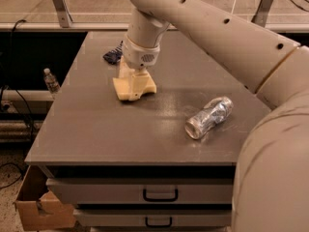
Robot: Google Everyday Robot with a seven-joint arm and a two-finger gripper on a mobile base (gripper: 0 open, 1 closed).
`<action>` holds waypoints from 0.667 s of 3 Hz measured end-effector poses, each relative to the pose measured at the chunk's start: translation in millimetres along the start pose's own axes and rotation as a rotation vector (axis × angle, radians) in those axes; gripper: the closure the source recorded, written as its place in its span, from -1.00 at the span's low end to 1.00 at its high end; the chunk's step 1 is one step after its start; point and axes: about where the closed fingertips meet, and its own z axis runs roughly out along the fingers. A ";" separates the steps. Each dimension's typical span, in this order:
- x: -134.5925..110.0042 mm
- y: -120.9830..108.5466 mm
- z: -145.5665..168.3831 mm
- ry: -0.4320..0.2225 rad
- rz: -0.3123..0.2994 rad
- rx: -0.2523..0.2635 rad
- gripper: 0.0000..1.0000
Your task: Pick sponge
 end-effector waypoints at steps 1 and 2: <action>5.4 -13.4 -25.8 0.001 0.007 0.059 0.74; 10.8 -29.0 -56.0 0.006 0.002 0.127 1.00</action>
Offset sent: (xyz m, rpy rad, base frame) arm 0.0480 -0.0278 0.0966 0.0830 -0.1850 -0.0583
